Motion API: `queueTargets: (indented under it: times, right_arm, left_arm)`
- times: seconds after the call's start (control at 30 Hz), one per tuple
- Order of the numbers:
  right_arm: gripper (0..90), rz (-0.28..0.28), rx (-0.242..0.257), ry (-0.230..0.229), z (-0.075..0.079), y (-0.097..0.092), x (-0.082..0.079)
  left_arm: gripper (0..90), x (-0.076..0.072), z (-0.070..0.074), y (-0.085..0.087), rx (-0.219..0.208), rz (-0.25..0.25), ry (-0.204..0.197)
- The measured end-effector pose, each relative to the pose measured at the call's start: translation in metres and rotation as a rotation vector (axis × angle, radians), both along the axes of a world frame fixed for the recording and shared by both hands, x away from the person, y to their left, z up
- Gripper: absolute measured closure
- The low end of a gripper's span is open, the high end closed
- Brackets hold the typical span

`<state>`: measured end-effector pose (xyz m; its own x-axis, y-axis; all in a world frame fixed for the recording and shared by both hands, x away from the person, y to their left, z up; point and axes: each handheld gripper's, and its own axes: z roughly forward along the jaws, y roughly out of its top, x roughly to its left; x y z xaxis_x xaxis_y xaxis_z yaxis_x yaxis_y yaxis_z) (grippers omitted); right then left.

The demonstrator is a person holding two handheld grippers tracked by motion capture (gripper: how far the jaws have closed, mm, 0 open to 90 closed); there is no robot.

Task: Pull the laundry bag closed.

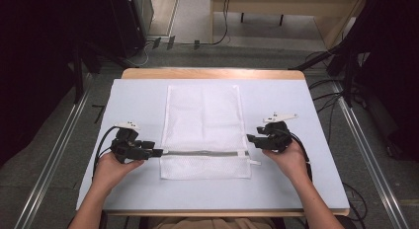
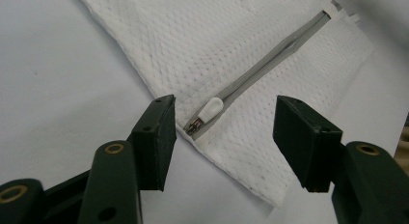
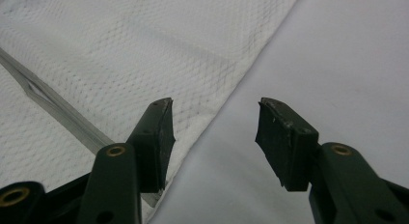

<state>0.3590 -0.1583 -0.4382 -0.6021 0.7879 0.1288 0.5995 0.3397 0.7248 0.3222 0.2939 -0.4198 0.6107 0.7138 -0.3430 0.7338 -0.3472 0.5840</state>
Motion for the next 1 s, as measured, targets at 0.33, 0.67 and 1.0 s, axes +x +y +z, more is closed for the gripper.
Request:
queueTargets:
  times: [0.33,0.67,1.0]
  right_arm:
    - [48.3,0.013,-0.001,0.012,-0.0014,0.0046,-0.0017]
    - [43.0,0.011,0.006,0.014,-0.0055,0.0002,-0.0012]
    - [43.4,0.025,-0.014,0.027,-0.0079,0.003,-0.0034]
  left_arm:
    - [38.0,0.0025,-0.0034,0.0032,0.0,0.035,-0.008]
    - [37.6,0.0025,-0.0012,0.0043,-0.008,0.03,-0.011]
    - [36.8,0.0041,-0.0009,0.0043,-0.017,0.034,-0.015]
